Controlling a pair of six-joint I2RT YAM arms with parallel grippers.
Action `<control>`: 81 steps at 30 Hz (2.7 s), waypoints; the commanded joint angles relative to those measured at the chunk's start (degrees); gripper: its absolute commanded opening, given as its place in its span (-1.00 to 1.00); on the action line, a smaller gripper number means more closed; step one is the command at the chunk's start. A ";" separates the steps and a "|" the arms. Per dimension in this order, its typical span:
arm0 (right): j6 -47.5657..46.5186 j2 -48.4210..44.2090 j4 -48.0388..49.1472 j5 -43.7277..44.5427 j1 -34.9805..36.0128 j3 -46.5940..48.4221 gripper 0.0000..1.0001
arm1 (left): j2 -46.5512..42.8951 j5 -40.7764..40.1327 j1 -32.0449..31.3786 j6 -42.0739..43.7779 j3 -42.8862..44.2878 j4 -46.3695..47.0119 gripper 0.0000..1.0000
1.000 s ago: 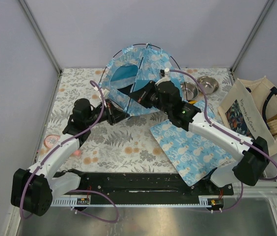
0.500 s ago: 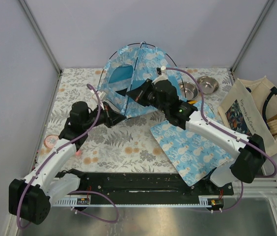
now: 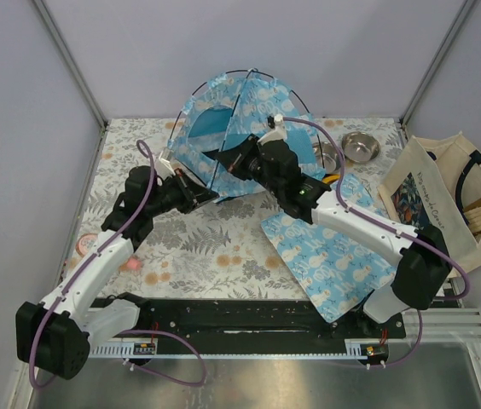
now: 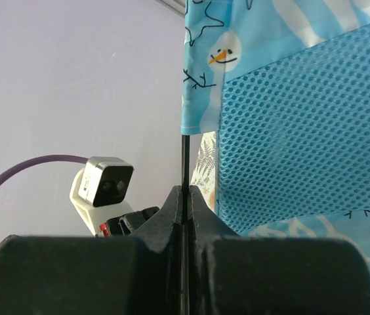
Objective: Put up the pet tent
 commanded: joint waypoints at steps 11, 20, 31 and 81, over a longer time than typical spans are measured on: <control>-6.33 2.92 2.75 15.18 3.51 -0.22 -1.00 | -2.91 -3.67 -1.12 -18.78 4.16 -4.37 -1.00; -9.76 0.11 0.99 8.60 5.89 -5.41 -0.72 | -2.38 -5.87 -0.95 -21.60 2.75 -1.65 -1.00; -13.37 -3.50 -1.73 -7.31 5.89 -7.00 0.11 | -0.97 -4.91 -0.86 -20.28 0.91 -0.86 -1.00; -12.23 0.72 7.75 9.29 -0.62 -2.60 -1.00 | -2.73 0.63 -0.07 -0.78 -0.94 -14.92 -1.00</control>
